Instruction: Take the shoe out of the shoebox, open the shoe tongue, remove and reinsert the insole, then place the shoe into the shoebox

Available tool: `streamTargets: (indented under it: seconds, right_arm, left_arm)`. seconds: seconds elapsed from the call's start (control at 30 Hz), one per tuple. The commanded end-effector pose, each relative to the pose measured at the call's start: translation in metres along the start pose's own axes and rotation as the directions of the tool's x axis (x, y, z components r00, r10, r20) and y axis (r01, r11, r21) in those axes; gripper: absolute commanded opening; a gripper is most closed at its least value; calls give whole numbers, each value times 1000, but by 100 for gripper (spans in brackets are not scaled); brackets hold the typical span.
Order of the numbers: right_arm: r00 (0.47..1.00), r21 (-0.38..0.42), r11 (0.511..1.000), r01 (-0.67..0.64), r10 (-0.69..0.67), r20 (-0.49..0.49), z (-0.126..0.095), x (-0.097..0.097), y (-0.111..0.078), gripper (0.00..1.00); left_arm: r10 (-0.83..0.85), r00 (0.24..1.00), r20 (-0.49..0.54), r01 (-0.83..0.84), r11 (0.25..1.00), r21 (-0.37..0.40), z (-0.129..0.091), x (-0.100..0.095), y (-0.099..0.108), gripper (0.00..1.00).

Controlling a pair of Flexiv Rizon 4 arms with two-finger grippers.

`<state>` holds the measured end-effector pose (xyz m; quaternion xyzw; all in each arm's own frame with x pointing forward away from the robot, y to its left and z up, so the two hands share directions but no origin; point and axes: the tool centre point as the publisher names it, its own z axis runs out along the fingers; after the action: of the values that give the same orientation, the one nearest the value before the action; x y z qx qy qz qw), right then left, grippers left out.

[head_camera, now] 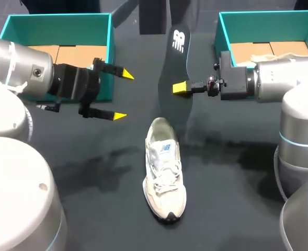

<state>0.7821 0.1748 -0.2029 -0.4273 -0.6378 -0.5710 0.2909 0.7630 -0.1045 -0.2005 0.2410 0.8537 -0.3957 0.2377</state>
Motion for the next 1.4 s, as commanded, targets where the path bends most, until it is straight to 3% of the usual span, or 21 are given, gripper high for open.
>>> streamTargets:
  seconds: [0.03, 0.1, 0.23, 0.5, 0.83, 1.27, 1.4]
  right_arm:
    - [1000, 3, 1000, -2, 2, 5, 1, 1, 0, 0]
    - [1000, 3, 1000, -2, 2, 5, 1, 1, 0, 0]
    - [1000, -7, 1000, 19, -19, -9, 4, -3, -4, 0]
    - [994, -30, 994, 108, -108, -15, 17, -7, -4, 0]
    - [985, -38, 984, 175, -175, 5, 27, -16, -7, 0]
    - [985, -38, 984, 175, -175, 5, 27, -16, -7, 0]
    - [982, -35, 982, 185, -186, -22, 35, -23, -9, 0]
  left_arm:
    - [-6, 998, -55, 2, 997, -79, -3, -4, -4, 100]
    - [-6, 998, -55, 2, 997, -79, -3, -4, -4, 100]
    - [-173, 975, -140, 142, 967, -212, 7, 2, 7, 100]
    - [-314, 920, -233, 225, 912, -342, 5, 24, 24, 100]
    - [-399, 853, -337, 258, 883, -393, 26, 58, 34, 100]
    - [-399, 853, -337, 258, 883, -393, 26, 58, 34, 100]
    - [-419, 839, -346, 258, 868, -425, 42, 76, 48, 100]
